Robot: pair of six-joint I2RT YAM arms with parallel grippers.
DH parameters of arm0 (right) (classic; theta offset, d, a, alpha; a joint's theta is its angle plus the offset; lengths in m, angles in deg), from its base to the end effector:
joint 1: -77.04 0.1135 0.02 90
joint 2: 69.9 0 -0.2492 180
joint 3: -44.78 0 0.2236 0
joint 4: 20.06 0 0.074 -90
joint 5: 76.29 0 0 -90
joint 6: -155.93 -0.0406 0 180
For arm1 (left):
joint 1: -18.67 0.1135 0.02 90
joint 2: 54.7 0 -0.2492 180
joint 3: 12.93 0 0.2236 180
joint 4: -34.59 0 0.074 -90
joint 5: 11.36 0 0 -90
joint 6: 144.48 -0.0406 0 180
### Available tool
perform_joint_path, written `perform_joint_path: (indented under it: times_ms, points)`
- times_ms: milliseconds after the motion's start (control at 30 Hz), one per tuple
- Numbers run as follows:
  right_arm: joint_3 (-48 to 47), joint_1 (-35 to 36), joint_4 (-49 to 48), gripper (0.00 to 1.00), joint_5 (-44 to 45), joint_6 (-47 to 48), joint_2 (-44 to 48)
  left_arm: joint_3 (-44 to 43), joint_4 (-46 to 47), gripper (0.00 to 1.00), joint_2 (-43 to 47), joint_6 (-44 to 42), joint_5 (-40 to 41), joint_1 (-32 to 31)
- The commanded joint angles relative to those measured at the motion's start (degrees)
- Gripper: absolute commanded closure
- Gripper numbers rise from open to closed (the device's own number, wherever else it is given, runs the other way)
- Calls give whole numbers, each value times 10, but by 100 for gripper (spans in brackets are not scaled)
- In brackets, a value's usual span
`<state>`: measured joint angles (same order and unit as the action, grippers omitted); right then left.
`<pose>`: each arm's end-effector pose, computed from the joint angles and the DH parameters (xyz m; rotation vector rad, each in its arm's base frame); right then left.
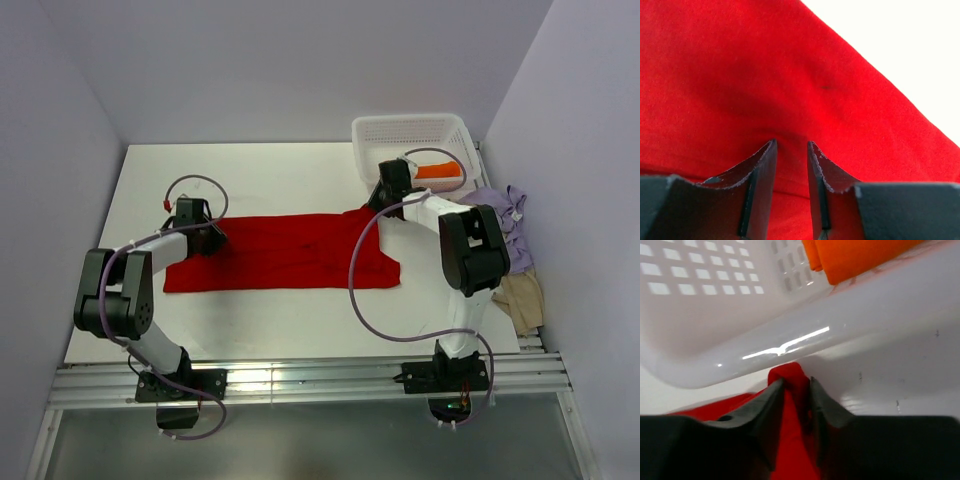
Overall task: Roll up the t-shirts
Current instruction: Fold the tshirt
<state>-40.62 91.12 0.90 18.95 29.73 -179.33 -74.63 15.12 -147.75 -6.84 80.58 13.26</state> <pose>0.3773 0.0908 0.1766 0.4997 2.3217 0.3196 0.2954 -0.0266 0.1572 -0.9116 2.3190 -0.3583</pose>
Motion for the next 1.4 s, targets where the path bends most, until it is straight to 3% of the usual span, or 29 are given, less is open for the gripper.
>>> perform_joint_path:
  times_ms: [0, 33, 100, 133, 567, 833, 967, 1000, 1100, 1233, 1367]
  points:
    - [-26, 7, 38, 70, 66, -10, -5, -21, 5, 64, -19, -22, -11, 8]
    - [-13, 7, 37, 83, 85, -20, 4, -22, 3, 64, -22, -23, -14, 10]
    - [5, 7, 31, 97, 94, -31, 17, -25, 2, 64, -30, -25, -15, 11]
    - [21, 6, 30, 100, 107, -33, 31, -28, 0, 65, -31, -26, -15, 12]
    - [238, -1, 8, 100, 91, -104, 222, -42, 4, 66, -66, -55, -12, 12]
    - [356, 2, 43, 100, 141, -241, 386, -66, -4, 66, -88, -68, -14, 10]
    - [384, 2, 22, 82, 172, -279, 436, -84, -15, 66, -102, -72, -11, 8]
    - [380, 2, 28, 65, 180, -288, 438, -85, -15, 66, -102, -72, -10, 7]
    - [355, 2, 25, 41, 184, -277, 427, -92, -16, 66, -104, -75, -5, 6]
    - [328, -2, 17, 37, 185, -236, 406, -113, -29, 66, -116, -80, 13, 5]
    - [330, -21, -26, 39, 117, -156, 391, -148, -59, 66, -142, -86, 36, 7]
